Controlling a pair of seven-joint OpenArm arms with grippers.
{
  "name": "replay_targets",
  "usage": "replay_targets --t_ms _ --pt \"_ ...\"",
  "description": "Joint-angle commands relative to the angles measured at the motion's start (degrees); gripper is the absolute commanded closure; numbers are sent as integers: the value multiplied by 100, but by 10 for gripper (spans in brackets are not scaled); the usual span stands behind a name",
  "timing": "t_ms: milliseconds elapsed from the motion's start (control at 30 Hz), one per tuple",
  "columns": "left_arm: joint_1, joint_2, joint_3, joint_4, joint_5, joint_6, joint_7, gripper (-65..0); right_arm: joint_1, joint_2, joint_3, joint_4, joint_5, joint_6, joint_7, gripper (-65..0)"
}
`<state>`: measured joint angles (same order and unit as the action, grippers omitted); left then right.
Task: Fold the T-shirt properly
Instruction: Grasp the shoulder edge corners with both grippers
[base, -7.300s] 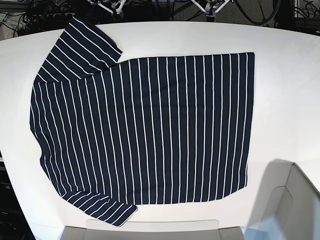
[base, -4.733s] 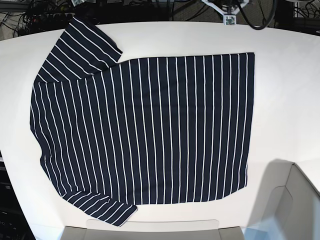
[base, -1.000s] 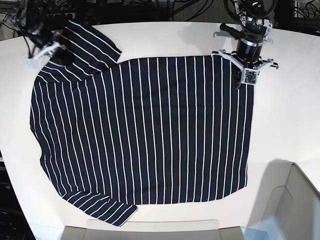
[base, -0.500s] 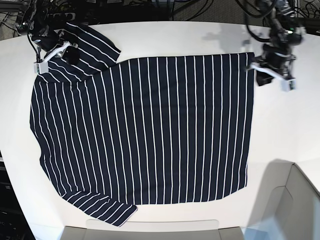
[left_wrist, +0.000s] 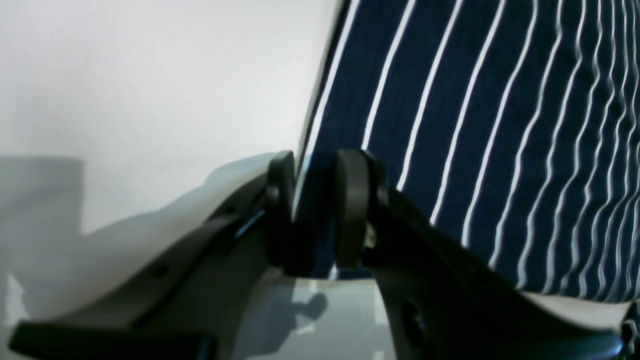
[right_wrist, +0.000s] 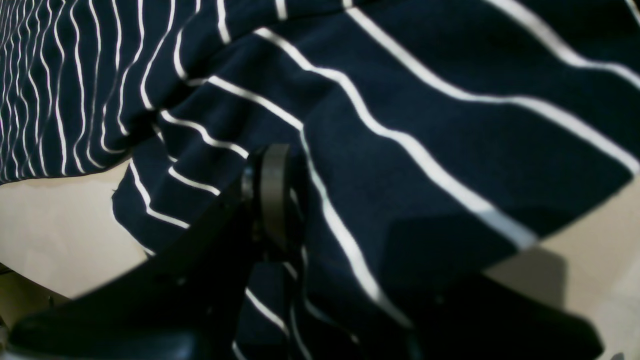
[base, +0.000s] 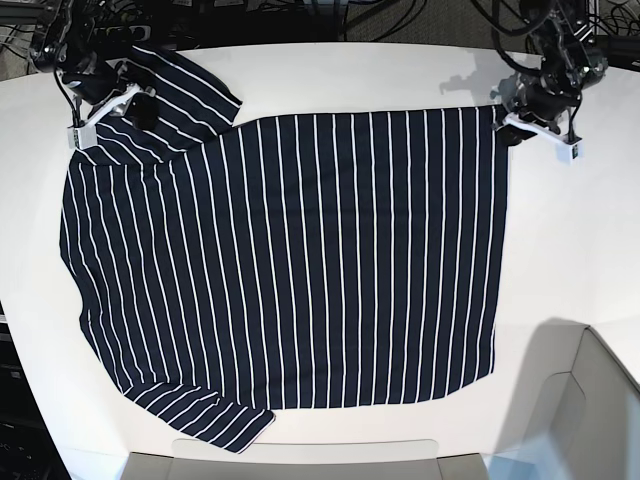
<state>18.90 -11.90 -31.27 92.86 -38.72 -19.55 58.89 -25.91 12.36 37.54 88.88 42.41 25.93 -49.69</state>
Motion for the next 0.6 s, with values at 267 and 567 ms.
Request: replay_targets --t_ms 267,567 --pt "365 -212 19 -51 -352 -432 -21 -154 -42 140 13 31 -228 -101 -187 -123" --pt "409 -151 476 -51 -484 -704 -30 -153 -33 149 -207 31 -228 -101 -187 -123"
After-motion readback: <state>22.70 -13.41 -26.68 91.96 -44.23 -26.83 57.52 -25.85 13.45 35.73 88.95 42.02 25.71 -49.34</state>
